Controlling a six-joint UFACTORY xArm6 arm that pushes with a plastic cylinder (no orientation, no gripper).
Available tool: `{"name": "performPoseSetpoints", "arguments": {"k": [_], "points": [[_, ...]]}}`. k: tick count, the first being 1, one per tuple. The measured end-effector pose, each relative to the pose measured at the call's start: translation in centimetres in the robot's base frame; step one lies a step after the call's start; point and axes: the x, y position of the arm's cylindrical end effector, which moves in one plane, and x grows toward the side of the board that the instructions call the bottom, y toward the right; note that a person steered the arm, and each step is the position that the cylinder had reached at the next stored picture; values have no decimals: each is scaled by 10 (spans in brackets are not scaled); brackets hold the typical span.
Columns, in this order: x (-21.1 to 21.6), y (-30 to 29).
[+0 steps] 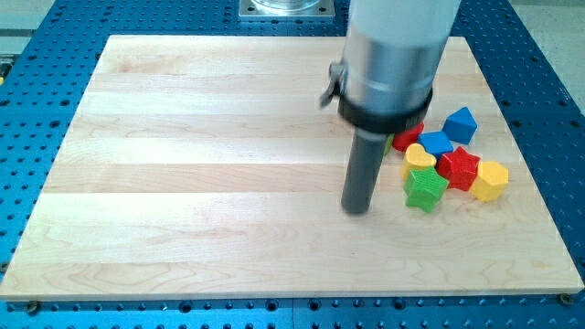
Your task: Push the green star into the yellow heart
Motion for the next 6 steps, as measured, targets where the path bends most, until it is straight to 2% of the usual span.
{"name": "performPoseSetpoints", "arguments": {"k": [1,2,3,4,5,6], "points": [[23,51],[7,94],[-30,94],[3,86],[21,144],[-12,190]]}}
